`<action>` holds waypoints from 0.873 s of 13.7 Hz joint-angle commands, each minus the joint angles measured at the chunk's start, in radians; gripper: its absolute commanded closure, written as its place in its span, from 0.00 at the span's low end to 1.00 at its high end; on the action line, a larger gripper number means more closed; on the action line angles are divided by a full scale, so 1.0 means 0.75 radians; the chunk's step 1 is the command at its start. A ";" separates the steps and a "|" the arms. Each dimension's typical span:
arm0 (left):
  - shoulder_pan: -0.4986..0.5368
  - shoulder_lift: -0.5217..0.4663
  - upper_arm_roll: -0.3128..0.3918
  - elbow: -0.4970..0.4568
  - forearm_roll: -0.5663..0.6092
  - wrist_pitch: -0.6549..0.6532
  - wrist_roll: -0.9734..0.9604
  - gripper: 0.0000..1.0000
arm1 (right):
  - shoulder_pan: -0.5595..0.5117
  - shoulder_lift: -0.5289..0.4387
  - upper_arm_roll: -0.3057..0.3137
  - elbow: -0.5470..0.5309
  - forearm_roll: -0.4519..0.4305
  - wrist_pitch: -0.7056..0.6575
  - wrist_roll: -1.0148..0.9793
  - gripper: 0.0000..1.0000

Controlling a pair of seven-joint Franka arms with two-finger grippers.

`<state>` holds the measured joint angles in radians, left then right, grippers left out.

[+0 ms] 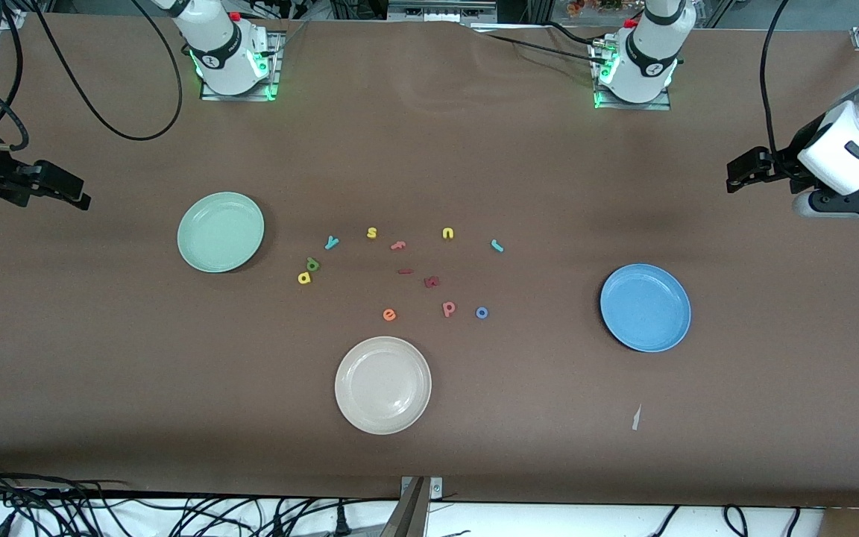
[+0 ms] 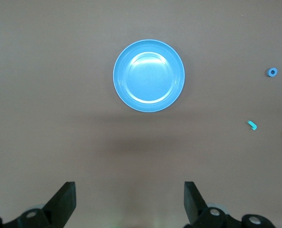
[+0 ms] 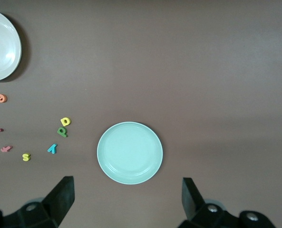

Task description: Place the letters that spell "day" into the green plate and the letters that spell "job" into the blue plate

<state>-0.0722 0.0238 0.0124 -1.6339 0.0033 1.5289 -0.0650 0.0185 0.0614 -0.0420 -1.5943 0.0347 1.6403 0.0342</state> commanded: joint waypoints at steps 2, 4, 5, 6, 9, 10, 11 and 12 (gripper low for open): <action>-0.006 0.021 0.002 0.041 0.000 -0.012 -0.005 0.00 | 0.002 0.010 0.001 0.027 -0.005 -0.023 0.001 0.00; -0.006 0.021 0.002 0.041 -0.004 -0.012 -0.005 0.00 | 0.002 0.010 0.001 0.027 -0.005 -0.023 0.001 0.00; -0.004 0.019 0.002 0.041 -0.008 -0.012 -0.005 0.00 | 0.002 0.010 0.001 0.027 -0.005 -0.023 0.001 0.00; -0.004 0.019 0.002 0.041 -0.007 -0.012 -0.005 0.00 | 0.002 0.010 0.001 0.027 -0.005 -0.023 0.001 0.00; -0.004 0.021 0.002 0.041 -0.011 -0.012 -0.005 0.00 | 0.002 0.010 0.001 0.027 -0.003 -0.023 0.001 0.00; -0.004 0.021 0.002 0.041 -0.011 -0.010 -0.005 0.00 | 0.002 0.010 0.001 0.027 -0.003 -0.023 0.001 0.00; -0.002 0.019 0.002 0.043 -0.015 -0.010 -0.005 0.00 | 0.002 0.010 0.001 0.027 -0.003 -0.023 0.001 0.00; -0.006 0.019 0.002 0.043 -0.013 -0.012 -0.005 0.00 | 0.002 0.010 0.001 0.027 -0.003 -0.023 0.001 0.00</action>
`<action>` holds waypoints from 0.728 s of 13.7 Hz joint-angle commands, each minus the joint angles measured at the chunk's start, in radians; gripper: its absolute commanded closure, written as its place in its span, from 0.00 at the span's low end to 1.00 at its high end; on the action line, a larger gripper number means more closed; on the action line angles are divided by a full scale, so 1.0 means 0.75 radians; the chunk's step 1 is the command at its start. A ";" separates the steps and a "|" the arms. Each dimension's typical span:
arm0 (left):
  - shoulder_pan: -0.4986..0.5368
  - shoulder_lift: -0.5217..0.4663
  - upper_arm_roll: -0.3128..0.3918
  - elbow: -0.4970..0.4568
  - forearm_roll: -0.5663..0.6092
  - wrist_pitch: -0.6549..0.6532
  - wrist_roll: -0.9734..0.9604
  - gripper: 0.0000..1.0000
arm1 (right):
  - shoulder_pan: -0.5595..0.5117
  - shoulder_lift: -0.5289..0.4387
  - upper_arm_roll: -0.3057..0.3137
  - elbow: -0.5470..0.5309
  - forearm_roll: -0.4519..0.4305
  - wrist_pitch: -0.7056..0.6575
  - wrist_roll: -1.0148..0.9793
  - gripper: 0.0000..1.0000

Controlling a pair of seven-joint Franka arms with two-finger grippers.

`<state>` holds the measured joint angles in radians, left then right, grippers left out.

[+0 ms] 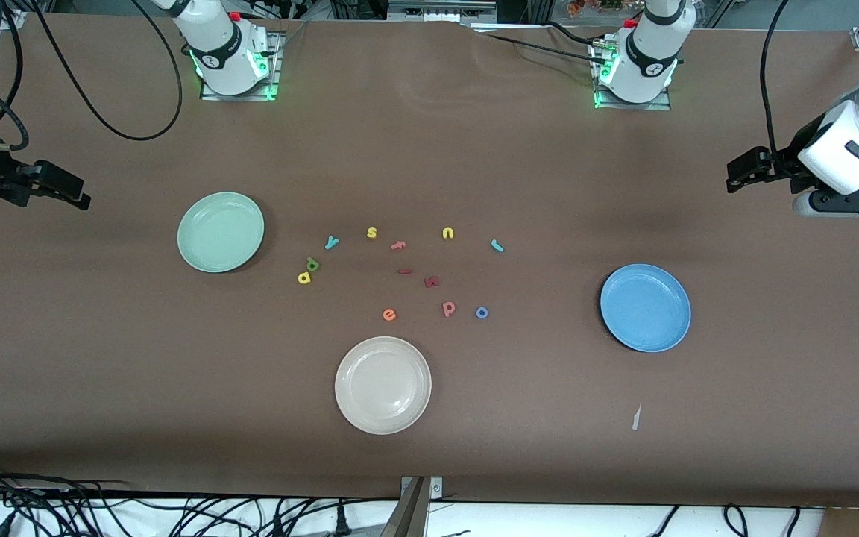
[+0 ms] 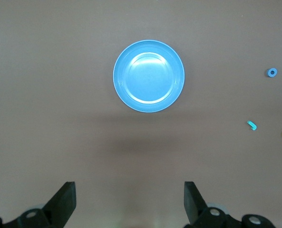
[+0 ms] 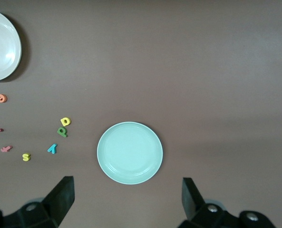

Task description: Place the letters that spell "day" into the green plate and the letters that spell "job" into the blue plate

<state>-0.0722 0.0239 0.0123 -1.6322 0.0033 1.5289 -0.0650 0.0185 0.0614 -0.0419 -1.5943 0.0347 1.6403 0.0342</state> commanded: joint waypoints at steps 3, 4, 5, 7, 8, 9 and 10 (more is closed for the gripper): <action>-0.006 0.021 0.002 0.055 -0.033 -0.012 -0.005 0.00 | 0.002 0.010 0.001 0.027 -0.005 -0.023 0.001 0.00; -0.006 0.029 0.002 0.055 -0.033 -0.012 -0.003 0.00 | 0.002 0.010 0.001 0.027 -0.005 -0.023 0.001 0.00; -0.006 0.031 0.002 0.057 -0.033 -0.012 -0.003 0.00 | 0.002 0.010 0.001 0.027 -0.005 -0.023 0.001 0.00; -0.008 0.050 0.000 0.061 -0.035 -0.006 0.003 0.00 | 0.004 0.010 0.001 0.027 -0.003 -0.023 0.001 0.00; -0.006 0.076 0.000 0.074 -0.033 -0.003 0.009 0.00 | 0.002 0.010 0.001 0.027 -0.003 -0.023 0.001 0.00; -0.008 0.085 0.000 0.086 -0.035 -0.005 0.009 0.00 | 0.002 0.010 0.001 0.027 -0.003 -0.023 0.001 0.00; -0.008 0.083 0.000 0.086 -0.039 -0.005 0.009 0.00 | 0.002 0.010 0.001 0.027 -0.003 -0.023 0.001 0.00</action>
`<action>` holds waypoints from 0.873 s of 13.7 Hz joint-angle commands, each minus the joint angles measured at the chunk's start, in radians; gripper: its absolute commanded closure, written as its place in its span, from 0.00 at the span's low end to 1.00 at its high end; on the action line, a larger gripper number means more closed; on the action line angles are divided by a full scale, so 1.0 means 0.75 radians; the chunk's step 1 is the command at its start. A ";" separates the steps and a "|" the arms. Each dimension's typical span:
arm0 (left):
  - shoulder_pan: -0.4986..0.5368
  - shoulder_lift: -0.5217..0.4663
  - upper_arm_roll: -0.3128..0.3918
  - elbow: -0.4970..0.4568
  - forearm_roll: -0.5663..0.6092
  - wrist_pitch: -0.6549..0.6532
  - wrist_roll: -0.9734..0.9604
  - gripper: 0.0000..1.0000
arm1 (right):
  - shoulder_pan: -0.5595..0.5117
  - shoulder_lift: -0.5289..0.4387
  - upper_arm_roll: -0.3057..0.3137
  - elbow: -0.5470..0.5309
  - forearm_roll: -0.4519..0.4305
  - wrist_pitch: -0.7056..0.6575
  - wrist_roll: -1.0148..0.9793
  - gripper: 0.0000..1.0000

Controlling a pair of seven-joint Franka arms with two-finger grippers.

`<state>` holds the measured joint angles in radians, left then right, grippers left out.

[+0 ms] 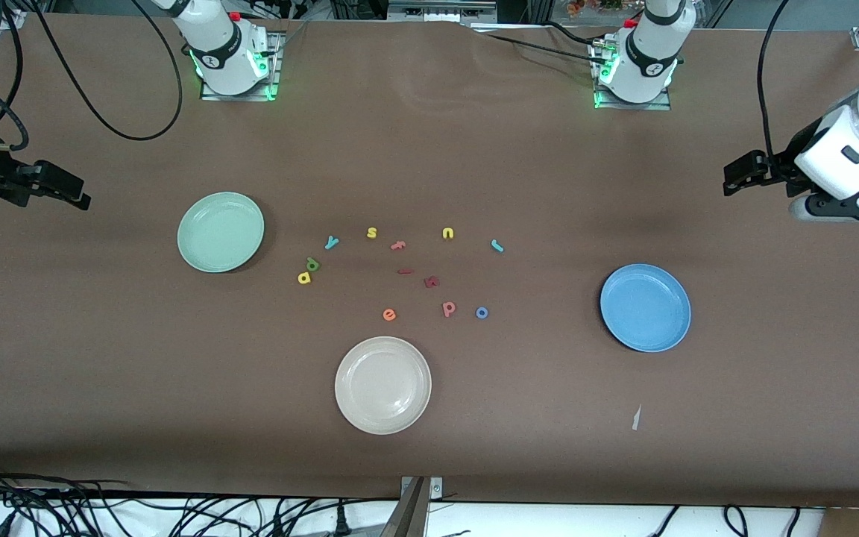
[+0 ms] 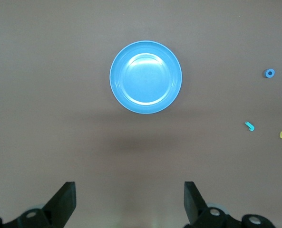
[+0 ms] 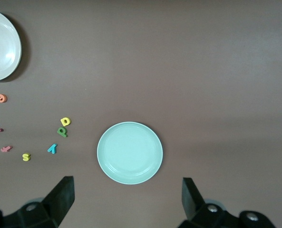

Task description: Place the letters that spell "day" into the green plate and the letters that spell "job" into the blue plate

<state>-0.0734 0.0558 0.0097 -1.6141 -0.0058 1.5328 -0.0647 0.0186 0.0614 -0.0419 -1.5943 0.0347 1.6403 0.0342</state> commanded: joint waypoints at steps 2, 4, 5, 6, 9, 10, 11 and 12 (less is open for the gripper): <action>-0.002 0.040 0.005 0.066 -0.035 -0.011 0.009 0.00 | 0.002 0.010 0.001 0.027 -0.003 -0.023 0.001 0.00; -0.002 0.042 0.005 0.066 -0.037 -0.011 0.009 0.00 | 0.004 0.010 0.001 0.027 -0.005 -0.023 0.004 0.00; -0.002 0.040 0.005 0.066 -0.037 -0.011 0.009 0.00 | 0.002 0.010 0.001 0.027 -0.005 -0.023 0.004 0.00; -0.004 0.042 0.005 0.066 -0.039 -0.011 0.009 0.00 | 0.002 0.010 0.001 0.027 -0.003 -0.025 0.004 0.00; -0.021 0.056 -0.003 0.050 -0.035 -0.011 0.013 0.00 | 0.002 0.010 0.001 0.027 -0.003 -0.023 0.001 0.00; -0.021 0.052 -0.021 0.048 -0.029 -0.009 0.011 0.00 | 0.002 0.010 0.001 0.025 -0.003 -0.025 -0.001 0.00; -0.021 0.056 -0.027 0.043 -0.033 -0.001 0.011 0.00 | 0.002 0.010 0.001 0.025 -0.003 -0.023 -0.007 0.00; -0.021 0.061 -0.031 0.037 -0.027 0.004 0.011 0.00 | 0.002 0.010 0.001 0.025 -0.003 -0.023 -0.007 0.00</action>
<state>-0.0884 0.0924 -0.0082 -1.5923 -0.0078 1.5325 -0.0645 0.0186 0.0615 -0.0419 -1.5943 0.0347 1.6392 0.0342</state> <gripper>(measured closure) 0.000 0.000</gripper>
